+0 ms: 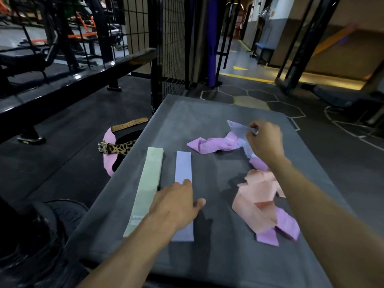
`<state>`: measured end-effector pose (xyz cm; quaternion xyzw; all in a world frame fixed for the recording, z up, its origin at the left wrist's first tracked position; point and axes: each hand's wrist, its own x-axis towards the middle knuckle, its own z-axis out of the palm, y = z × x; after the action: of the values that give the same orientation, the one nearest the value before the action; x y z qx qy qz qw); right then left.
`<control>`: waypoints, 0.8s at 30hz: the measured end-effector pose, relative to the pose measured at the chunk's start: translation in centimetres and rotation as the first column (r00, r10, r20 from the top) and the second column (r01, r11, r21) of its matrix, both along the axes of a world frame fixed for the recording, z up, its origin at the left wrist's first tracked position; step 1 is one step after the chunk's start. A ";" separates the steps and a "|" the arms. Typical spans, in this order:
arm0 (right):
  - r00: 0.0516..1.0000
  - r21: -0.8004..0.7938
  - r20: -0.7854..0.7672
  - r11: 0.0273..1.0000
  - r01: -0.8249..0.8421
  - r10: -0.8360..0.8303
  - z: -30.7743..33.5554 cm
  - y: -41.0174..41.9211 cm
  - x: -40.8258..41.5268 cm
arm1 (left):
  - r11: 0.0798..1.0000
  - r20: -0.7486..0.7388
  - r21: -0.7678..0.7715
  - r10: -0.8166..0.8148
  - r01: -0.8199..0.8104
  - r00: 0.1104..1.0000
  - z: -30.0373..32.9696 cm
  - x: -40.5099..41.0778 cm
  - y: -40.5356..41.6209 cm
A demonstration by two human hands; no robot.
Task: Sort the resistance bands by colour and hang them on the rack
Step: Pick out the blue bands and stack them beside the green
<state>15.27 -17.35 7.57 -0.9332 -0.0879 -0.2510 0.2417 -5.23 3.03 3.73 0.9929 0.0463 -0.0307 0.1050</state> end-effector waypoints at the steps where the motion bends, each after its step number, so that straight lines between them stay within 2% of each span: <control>1: 0.999 0.033 0.037 0.999 -0.020 0.019 1.3 -0.4 -0.8 | 1.000 0.051 -0.001 -0.009 0.009 0.999 0.3 -0.2 -0.3; 3: 0.995 0.097 0.069 0.992 -0.083 0.077 3.9 -1.2 -2.9 | 0.998 0.164 -0.053 -0.017 0.026 0.986 0.8 -0.7 -1.0; 6: 0.978 0.165 0.063 0.964 -0.207 0.199 7.2 -1.9 -6.7 | 0.963 0.333 -0.252 -0.012 0.101 0.943 1.1 -1.3 -1.3; 8: 0.949 0.212 0.036 0.925 -0.314 0.314 8.6 -2.2 -9.1 | 0.861 0.415 -0.476 0.041 0.179 0.909 1.6 -1.9 -1.6; 10: 0.910 0.265 0.001 0.878 -0.399 0.414 9.4 -2.4 -11.4 | 0.680 0.436 -0.701 0.171 0.215 0.884 2.5 -2.5 -2.0; 13: 0.826 0.423 -0.090 0.772 -0.474 0.556 9.5 -2.5 -15.2 | 0.351 0.303 -0.919 0.334 0.181 0.892 4.0 -3.3 -1.8; 15: 0.771 0.509 -0.163 0.722 -0.468 0.615 8.5 -2.4 -17.3 | 0.174 0.152 -0.980 0.325 0.099 0.933 4.7 -3.9 -1.7; 17: 0.705 0.609 -0.231 0.665 -0.433 0.671 7.0 -2.3 -19.0 | 0.096 0.043 -0.995 0.251 0.019 0.967 4.8 -4.4 -1.7; 20: 0.602 0.718 -0.294 0.587 -0.373 0.742 5.5 -1.9 -20.6 | 0.000 -0.044 -0.999 0.118 -0.044 0.992 5.0 -5.1 -1.8; 22: 0.565 0.752 -0.305 0.558 -0.351 0.767 4.9 -1.9 -21.3 | -0.043 -0.048 -0.998 0.096 -0.044 0.994 5.2 -5.5 -1.8; 24: 0.561 0.781 -0.292 0.532 -0.328 0.775 4.8 -1.9 -21.7 | -0.038 0.014 -0.999 0.134 0.019 0.991 5.5 -5.7 -1.8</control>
<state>-6.48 -19.21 12.34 -0.7268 -0.2229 0.1496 0.6323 -10.93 1.20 9.24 0.6107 0.0456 0.0026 0.7905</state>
